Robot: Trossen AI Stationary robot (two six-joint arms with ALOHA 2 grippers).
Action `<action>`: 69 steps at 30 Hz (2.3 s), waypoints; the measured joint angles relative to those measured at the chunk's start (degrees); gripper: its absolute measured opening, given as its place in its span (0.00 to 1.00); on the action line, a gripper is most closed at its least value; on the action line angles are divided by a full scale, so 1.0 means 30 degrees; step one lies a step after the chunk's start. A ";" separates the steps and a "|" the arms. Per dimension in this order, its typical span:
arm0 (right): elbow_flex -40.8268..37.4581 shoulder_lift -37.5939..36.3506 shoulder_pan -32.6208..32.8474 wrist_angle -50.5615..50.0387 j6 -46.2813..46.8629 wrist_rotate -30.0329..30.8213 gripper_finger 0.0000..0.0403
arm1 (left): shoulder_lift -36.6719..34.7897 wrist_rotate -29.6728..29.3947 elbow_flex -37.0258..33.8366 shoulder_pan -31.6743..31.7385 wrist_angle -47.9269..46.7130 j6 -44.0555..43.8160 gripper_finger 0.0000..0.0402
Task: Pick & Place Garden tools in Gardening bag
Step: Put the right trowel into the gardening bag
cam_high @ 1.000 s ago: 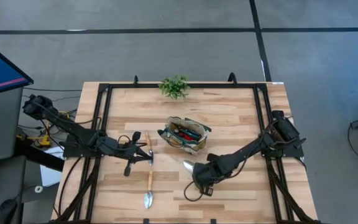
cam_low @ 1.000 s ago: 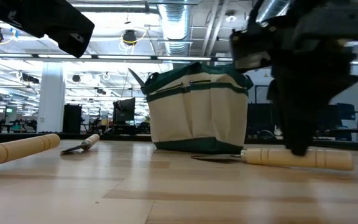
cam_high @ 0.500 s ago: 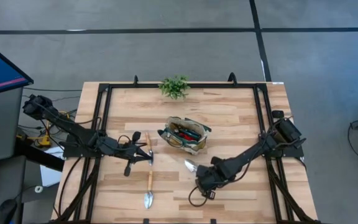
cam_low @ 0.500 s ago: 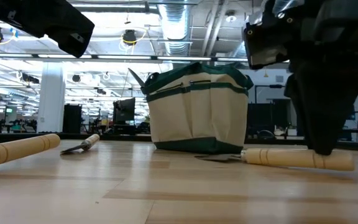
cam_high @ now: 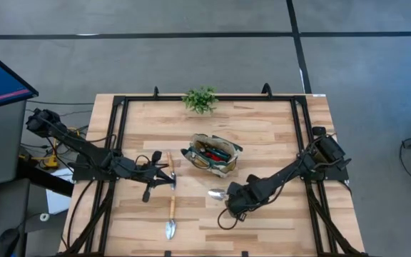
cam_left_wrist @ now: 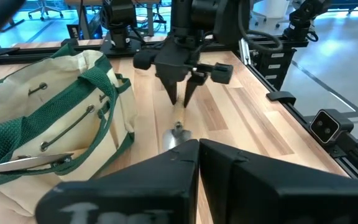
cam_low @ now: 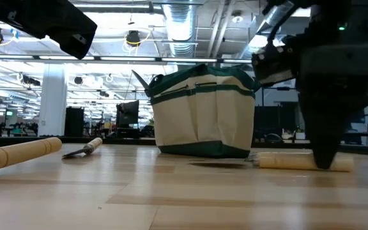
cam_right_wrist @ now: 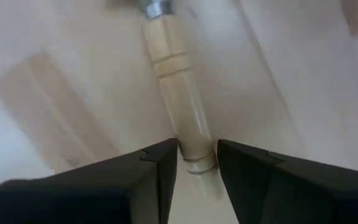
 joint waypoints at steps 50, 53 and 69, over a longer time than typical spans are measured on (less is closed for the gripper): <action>0.0036 -0.0632 0.2767 -0.3889 -0.0342 0.1521 0.45 | 0.0007 0.0004 0.0000 -0.0007 0.0007 -0.0481 0.01; 0.0036 -0.0702 0.2173 -0.3594 -0.0876 0.1965 0.43 | 0.0000 -0.0003 -0.0001 -0.0007 0.0000 -0.0483 0.01; 0.0013 -0.0270 0.0212 -0.0851 -0.3541 0.0256 0.36 | 0.0007 0.0000 -0.0007 -0.0007 0.0000 -0.0484 0.01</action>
